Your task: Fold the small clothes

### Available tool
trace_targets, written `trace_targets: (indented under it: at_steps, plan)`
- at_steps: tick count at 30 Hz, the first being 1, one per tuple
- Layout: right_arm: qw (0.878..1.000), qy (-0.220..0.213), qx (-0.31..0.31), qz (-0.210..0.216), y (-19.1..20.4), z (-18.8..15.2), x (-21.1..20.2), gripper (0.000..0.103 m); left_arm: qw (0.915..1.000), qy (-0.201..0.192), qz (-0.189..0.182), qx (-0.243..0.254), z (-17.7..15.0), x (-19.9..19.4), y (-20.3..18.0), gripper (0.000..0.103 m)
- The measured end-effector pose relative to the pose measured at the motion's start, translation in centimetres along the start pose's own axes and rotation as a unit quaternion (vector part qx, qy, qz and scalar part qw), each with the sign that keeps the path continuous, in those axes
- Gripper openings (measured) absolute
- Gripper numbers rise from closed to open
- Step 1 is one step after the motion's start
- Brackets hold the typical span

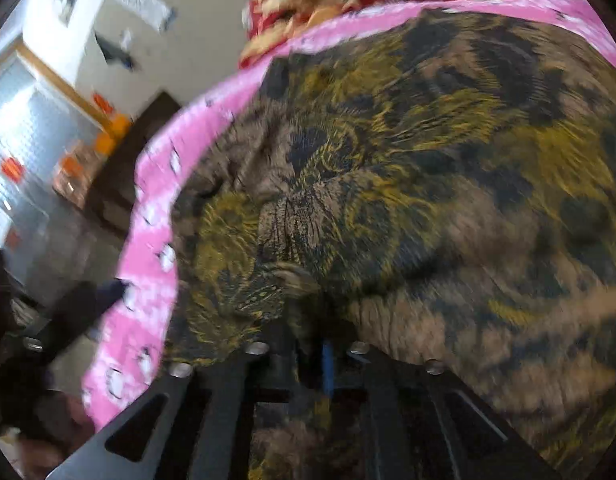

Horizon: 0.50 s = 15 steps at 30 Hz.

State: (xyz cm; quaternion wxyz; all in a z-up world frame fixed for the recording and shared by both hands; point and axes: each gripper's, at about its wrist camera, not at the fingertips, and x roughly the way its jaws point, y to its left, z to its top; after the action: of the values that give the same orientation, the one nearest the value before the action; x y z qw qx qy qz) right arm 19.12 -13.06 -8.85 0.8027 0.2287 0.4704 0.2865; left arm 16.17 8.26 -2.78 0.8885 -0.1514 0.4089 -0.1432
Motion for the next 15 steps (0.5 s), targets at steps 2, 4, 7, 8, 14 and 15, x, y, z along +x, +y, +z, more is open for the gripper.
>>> trace_targets:
  at_steps: [2,4,7,8,14,15]
  plan:
    - [1.0,-0.006,-0.018,0.001,0.2,-0.9,-2.4,0.058,0.9997,0.02,-0.014,-0.002,0.1,2.1,-0.4,0.097]
    - [0.998,-0.012,-0.051,-0.021,0.4,-1.7,-4.9,0.064,0.9986,0.037,-0.034,-0.017,0.4,4.4,-0.2,0.097]
    - [0.987,-0.004,-0.126,-0.1,-0.3,-3.8,-8.0,0.065,0.9949,0.066,-0.067,-0.037,0.3,6.8,0.2,0.097]
    - [0.983,-0.002,-0.142,-0.116,-0.3,-4.5,-8.2,0.065,0.9936,0.07,-0.08,-0.038,0.2,7.4,0.1,0.097]
    - [0.971,-0.013,-0.181,-0.157,-1.7,-8.9,-8.3,0.069,0.9854,0.069,-0.14,-0.069,0.3,7.7,0.8,0.086]
    - [0.97,-0.012,-0.183,-0.161,-1.6,-8.9,-8.1,0.073,0.9794,0.078,-0.164,-0.087,0.1,7.6,1.2,0.075]
